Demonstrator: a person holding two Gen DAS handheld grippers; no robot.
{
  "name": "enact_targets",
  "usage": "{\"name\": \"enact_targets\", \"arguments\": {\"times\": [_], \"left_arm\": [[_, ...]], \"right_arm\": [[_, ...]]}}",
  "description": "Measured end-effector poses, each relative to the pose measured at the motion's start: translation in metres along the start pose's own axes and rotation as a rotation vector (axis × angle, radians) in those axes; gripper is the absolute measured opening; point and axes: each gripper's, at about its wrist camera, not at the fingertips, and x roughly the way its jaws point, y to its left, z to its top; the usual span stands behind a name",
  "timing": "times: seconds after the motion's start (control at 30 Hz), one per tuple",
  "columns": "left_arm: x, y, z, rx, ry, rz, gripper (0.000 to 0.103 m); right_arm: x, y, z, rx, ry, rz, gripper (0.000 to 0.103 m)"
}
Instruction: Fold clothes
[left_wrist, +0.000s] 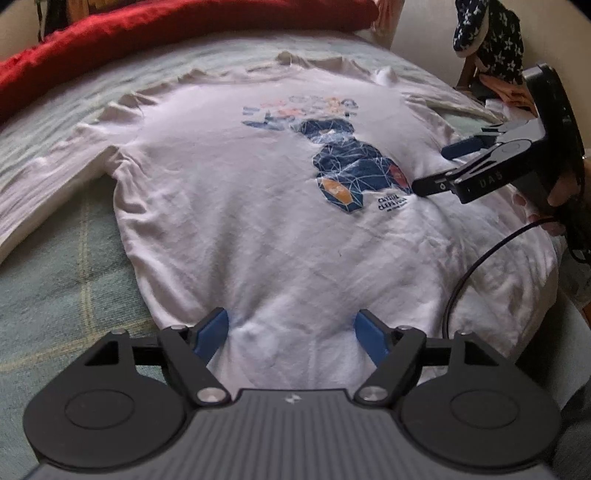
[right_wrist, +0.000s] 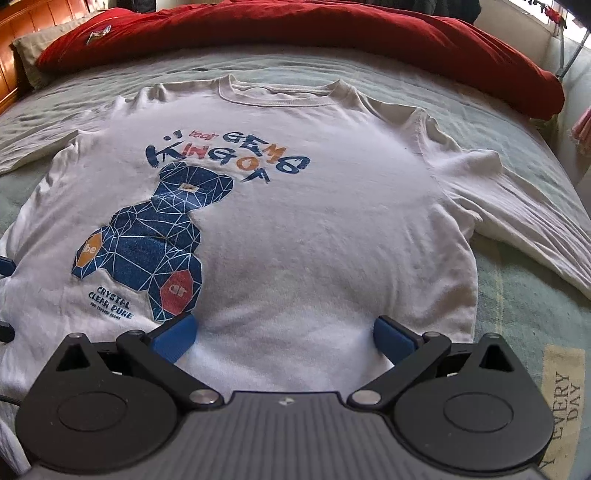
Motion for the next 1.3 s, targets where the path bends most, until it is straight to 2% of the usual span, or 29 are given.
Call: {"name": "enact_targets", "arguments": {"times": [0.13, 0.2, 0.3, 0.47, 0.53, 0.7, 0.77, 0.87, 0.9, 1.0, 1.13, 1.2, 1.3], "left_arm": [[-0.008, -0.009, -0.021, 0.039, -0.1, 0.054, 0.077], [-0.013, -0.016, -0.034, 0.021, -0.129, 0.084, 0.078], [-0.021, -0.025, -0.055, -0.006, -0.173, 0.129, 0.078], [-0.035, -0.041, -0.088, -0.051, -0.245, 0.203, 0.079], [-0.042, -0.041, -0.089, -0.07, -0.239, 0.191, 0.079], [-0.05, -0.05, -0.067, -0.103, -0.33, 0.137, 0.08], [-0.035, -0.057, -0.053, -0.102, -0.352, 0.137, 0.08], [-0.01, -0.064, -0.051, -0.137, -0.297, 0.189, 0.08], [-0.005, -0.068, -0.057, -0.125, -0.309, 0.211, 0.08], [-0.012, -0.076, -0.077, -0.106, -0.327, 0.231, 0.081], [-0.027, -0.082, -0.089, -0.093, -0.291, 0.227, 0.083], [-0.034, -0.084, -0.086, -0.091, -0.283, 0.23, 0.083], [-0.04, -0.088, -0.073, -0.083, -0.338, 0.222, 0.083]], "right_arm": [[-0.013, 0.002, -0.015, 0.009, -0.03, 0.0, 0.103], [-0.024, 0.004, -0.027, 0.015, -0.044, -0.014, 0.103], [-0.043, 0.009, -0.055, 0.05, -0.071, -0.062, 0.103], [-0.06, 0.023, -0.108, 0.048, -0.173, -0.145, 0.103], [-0.066, 0.022, -0.125, 0.106, -0.22, -0.151, 0.103], [-0.068, 0.021, -0.138, 0.144, -0.259, -0.144, 0.103], [-0.067, 0.021, -0.138, 0.15, -0.256, -0.147, 0.103], [-0.069, 0.024, -0.138, 0.144, -0.252, -0.151, 0.103], [-0.07, 0.024, -0.14, 0.14, -0.253, -0.149, 0.103], [-0.077, 0.023, -0.149, 0.116, -0.263, -0.122, 0.103], [-0.086, 0.022, -0.164, 0.076, -0.278, -0.089, 0.103], [-0.092, 0.023, -0.165, 0.058, -0.278, -0.083, 0.103], [-0.103, 0.026, -0.163, 0.046, -0.31, -0.04, 0.103]]}}
